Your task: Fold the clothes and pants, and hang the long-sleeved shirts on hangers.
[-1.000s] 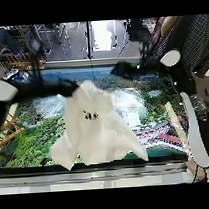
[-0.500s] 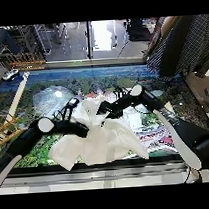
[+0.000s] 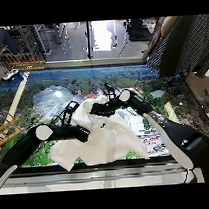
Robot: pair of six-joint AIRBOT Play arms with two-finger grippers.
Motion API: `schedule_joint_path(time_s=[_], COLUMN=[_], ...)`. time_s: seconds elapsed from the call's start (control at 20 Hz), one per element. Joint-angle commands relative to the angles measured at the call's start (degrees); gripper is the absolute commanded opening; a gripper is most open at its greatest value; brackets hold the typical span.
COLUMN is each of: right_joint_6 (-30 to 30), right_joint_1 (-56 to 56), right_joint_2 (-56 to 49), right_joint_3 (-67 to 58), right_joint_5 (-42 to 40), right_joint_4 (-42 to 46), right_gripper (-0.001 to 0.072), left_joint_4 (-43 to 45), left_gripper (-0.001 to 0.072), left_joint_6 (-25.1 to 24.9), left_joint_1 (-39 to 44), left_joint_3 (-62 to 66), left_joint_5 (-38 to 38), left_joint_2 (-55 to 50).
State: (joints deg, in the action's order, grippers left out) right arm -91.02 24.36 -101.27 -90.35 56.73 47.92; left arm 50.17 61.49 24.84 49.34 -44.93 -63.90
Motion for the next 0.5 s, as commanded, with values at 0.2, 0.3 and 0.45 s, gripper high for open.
schedule_joint_path(time_s=[0.2, 0.3, 0.45], right_joint_6=[-7.9, -5.3, -3.9], right_joint_1=[2.4, 2.9, 4.0], right_joint_2=[3.7, 9.2, 13.5], right_joint_3=[-3.7, -3.7, -3.7], right_joint_5=[8.5, 8.3, 7.8], right_joint_4=[26.9, 28.6, 28.6], right_gripper=[0.0027, 0.0026, 0.0026], left_joint_4=[-1.0, -1.3, -1.3], left_gripper=[0.0133, 0.0698, 0.0703], left_joint_6=[2.5, 2.8, 2.8], left_joint_1=[-4.5, -8.2, -11.0], left_joint_3=[0.5, 4.2, 13.0], left_joint_5=[-2.6, -7.7, -7.9], left_joint_2=[2.4, 4.9, 5.0])
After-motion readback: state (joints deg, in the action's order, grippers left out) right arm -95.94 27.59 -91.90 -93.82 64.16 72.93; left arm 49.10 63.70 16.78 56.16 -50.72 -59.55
